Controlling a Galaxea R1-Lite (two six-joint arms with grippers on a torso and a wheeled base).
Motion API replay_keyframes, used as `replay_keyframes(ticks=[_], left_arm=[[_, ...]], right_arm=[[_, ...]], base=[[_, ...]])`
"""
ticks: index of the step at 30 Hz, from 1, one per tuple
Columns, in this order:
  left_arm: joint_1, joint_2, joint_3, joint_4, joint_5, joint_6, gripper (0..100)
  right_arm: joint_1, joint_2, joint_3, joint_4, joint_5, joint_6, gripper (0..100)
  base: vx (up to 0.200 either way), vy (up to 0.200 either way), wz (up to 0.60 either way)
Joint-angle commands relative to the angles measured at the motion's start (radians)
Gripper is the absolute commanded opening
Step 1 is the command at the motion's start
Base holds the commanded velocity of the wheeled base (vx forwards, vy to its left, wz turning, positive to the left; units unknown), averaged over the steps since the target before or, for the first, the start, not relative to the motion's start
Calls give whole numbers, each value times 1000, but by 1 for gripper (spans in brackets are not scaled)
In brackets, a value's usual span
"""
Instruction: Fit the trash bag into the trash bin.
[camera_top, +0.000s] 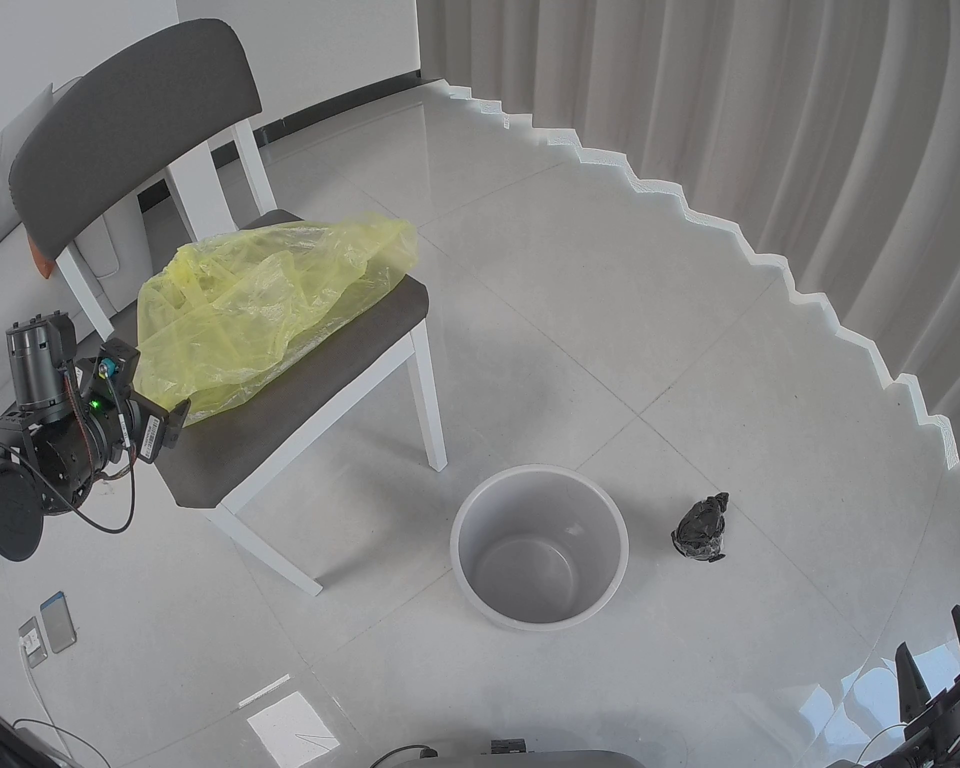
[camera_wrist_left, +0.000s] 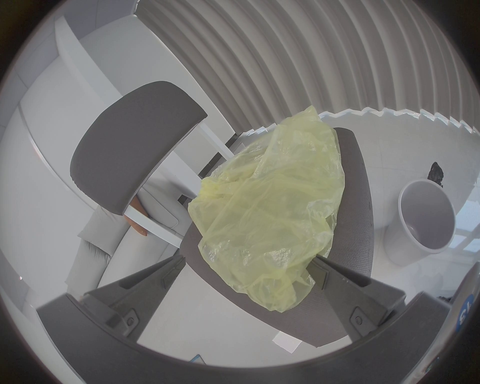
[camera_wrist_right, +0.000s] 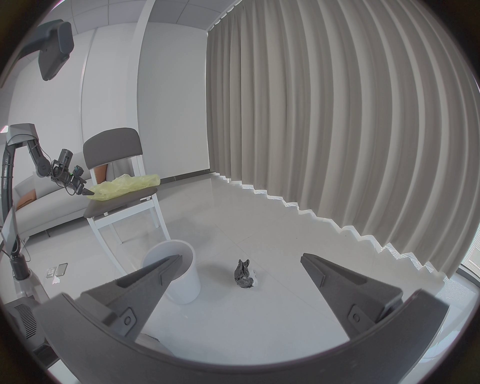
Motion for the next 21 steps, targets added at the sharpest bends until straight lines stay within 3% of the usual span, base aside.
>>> replay_keyframes(ticks=[1,11,13,21], left_arm=[[-3,22,-7,-2,1,-23,100],[-31,77,9,-102,8,-32,100],[-28,102,3,-145,47,-29,100],[-25,113,9,-152,64,-32,100]], right_arm=[[0,-15,18,0,0,0,100],[0,-15,18,0,0,0,100],[0,-15,18,0,-2,1,100],[0,-15,18,0,-2,1,100]], base=[[0,0,0],[0,0,0],[0,0,0],[0,0,0]])
